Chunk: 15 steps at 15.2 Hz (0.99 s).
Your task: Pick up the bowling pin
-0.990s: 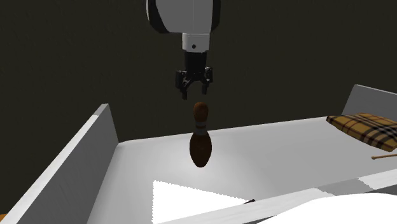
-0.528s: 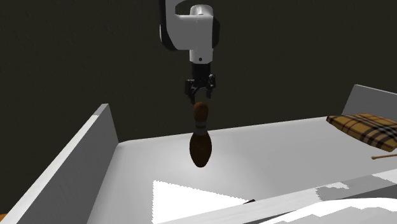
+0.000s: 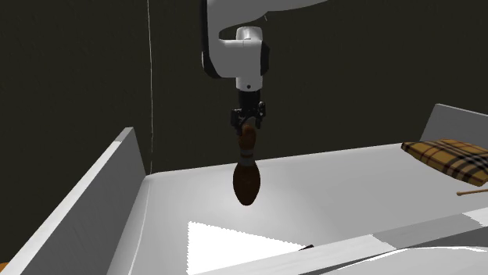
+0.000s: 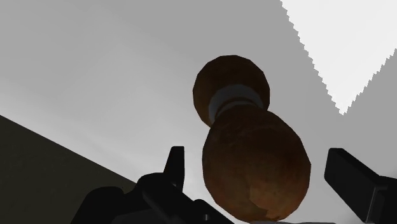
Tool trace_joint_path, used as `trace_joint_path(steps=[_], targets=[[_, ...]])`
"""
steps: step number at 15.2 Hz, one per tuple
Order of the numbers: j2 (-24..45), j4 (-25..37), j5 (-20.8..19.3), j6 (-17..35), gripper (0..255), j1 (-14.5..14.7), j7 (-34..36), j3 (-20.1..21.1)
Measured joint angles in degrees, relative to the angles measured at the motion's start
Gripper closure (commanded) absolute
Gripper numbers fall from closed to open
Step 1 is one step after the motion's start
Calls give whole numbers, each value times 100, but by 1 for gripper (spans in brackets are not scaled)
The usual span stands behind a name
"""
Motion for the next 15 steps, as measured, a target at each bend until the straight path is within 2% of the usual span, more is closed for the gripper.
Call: trace_joint_path(steps=[2,3,15], targets=[[58,-63,18,119,0,5,2,13],[72,-68,23,138,255,3,-1,16],[48,-41,12,78,255,8,8,12]])
